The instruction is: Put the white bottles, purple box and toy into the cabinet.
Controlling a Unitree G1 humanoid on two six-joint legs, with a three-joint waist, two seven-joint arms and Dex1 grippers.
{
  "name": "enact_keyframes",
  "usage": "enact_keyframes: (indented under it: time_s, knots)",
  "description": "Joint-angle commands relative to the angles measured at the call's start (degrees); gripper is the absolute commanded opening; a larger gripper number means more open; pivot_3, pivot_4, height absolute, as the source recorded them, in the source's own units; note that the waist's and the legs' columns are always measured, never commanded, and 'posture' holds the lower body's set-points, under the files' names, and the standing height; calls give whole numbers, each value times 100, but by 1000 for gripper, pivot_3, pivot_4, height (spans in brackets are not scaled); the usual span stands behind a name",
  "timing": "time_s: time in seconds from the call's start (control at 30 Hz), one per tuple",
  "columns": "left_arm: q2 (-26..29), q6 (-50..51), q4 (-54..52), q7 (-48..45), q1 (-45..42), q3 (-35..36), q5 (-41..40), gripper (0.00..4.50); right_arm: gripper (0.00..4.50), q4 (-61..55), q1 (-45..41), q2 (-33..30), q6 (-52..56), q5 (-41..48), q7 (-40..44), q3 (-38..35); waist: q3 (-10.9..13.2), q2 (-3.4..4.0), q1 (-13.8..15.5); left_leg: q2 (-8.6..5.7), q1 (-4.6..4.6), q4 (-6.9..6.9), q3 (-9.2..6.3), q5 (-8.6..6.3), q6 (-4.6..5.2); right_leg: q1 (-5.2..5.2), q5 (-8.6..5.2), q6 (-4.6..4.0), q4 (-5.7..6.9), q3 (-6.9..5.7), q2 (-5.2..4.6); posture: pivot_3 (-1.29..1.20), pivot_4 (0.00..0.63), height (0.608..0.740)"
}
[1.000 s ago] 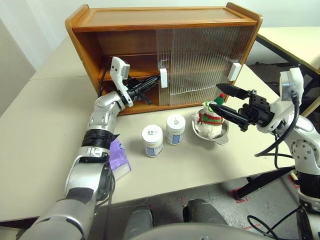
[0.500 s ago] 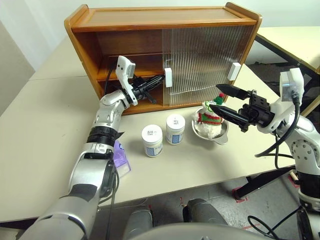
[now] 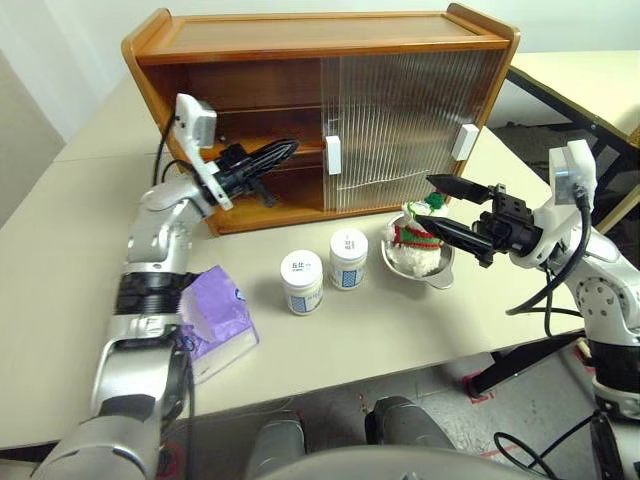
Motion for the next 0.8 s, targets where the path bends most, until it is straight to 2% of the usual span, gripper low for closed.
enact_keyframes:
  time_s: [0.03,0.1,0.3,0.47,0.8]
  knots:
    - [623,648,-546,-197,375,489,-441,191,4500,130,-132,20,-25,-98,100,110,0,0,14,2,1,-3,0,0,-1,-5,0,-7,4,0,1,-133,0,740]
    - [862,856,-653,-210,504,682,-631,580,4500,175,-164,30,-34,-114,131,127,-1,1,73,3,2,-9,-2,1,-2,-12,7,-29,7,0,2,-126,0,740]
    - [1777,1449,-949,-659,1320,1337,-1041,2732,4500,263,-226,36,-33,-124,215,168,-7,10,190,9,2,-16,-2,-2,-9,-31,13,-87,11,5,0,-107,0,740]
    - [2504,2199,-1623,-1233,2681,1911,-1443,4462,4500,371,-289,61,-44,-169,303,192,-8,12,198,16,2,-39,-3,-9,-25,-62,12,-132,18,11,0,-97,0,740]
    - [3223,2842,-1965,-1842,4002,2643,-1541,4462,4500,488,-400,139,-42,-220,407,242,-11,14,242,29,28,-90,-3,-2,-36,-85,22,-205,24,22,3,-81,0,740]
